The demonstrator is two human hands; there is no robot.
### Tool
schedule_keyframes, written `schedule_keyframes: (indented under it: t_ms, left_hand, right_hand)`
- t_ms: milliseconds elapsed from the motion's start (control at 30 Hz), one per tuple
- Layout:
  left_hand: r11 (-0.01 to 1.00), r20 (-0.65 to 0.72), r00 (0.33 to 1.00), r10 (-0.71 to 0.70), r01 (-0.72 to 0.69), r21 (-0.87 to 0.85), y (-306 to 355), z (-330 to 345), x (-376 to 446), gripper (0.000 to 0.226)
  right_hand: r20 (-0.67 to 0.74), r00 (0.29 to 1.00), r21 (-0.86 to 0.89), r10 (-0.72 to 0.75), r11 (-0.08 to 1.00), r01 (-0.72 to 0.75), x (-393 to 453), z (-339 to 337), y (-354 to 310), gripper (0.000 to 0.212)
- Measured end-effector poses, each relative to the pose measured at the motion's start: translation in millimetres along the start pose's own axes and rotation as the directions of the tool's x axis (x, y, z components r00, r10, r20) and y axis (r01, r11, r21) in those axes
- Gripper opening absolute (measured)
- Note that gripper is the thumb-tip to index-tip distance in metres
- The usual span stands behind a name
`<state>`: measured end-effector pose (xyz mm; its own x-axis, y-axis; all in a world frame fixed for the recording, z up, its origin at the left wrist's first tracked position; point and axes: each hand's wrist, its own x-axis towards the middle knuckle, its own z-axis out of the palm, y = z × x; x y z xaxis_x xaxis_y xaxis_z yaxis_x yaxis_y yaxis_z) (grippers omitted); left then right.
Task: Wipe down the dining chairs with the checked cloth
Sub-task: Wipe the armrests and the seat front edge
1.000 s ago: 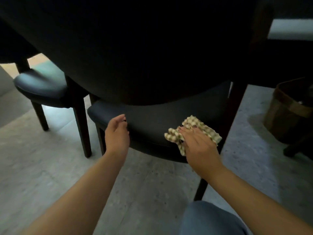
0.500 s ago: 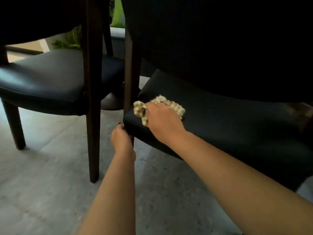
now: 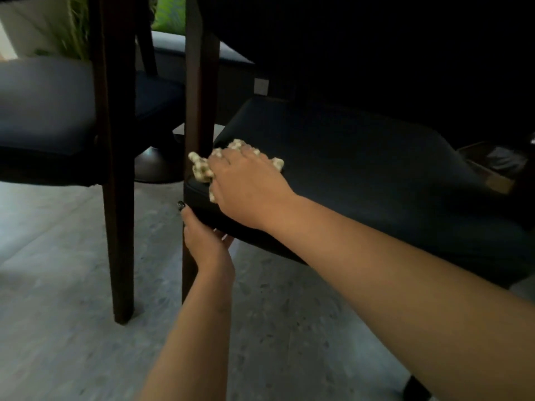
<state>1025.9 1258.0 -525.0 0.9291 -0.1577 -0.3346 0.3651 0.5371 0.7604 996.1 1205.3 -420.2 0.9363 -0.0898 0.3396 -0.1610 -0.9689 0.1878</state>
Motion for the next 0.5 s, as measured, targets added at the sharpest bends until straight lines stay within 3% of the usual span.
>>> schedule_keyframes:
  t_ms: [67, 233, 333, 400, 500]
  left_hand:
    - [0.998, 0.052, 0.997, -0.055, 0.055, -0.005, 4, 1, -11, 0.052]
    - [0.975, 0.207, 0.960, -0.186, 0.207, -0.082, 16, 1, -52, 0.045]
    - [0.970, 0.244, 0.948, -0.204, 0.229, -0.077, 21, 4, -60, 0.045]
    - [0.975, 0.239, 0.953, -0.189, 0.211, -0.072, 22, 5, -66, 0.045]
    - [0.972, 0.231, 0.954, -0.191, 0.216, -0.089, 17, 8, -76, 0.045]
  right_hand:
    - [-0.021, 0.996, 0.041, -0.084, 0.996, 0.084, -3, -2, 5, 0.039]
    - [0.103, 0.963, 0.083, -0.250, 0.967, 0.242, -49, -25, 28, 0.043]
    - [-0.095, 0.931, 0.066, -0.352, 0.931, 0.359, -97, -25, 53, 0.040]
    - [-0.166, 0.946, 0.124, -0.279, 0.946, 0.301, -98, -20, 55, 0.039]
    - [-0.072, 0.996, 0.296, -0.057, 0.952, 0.076, -53, -25, 27, 0.039]
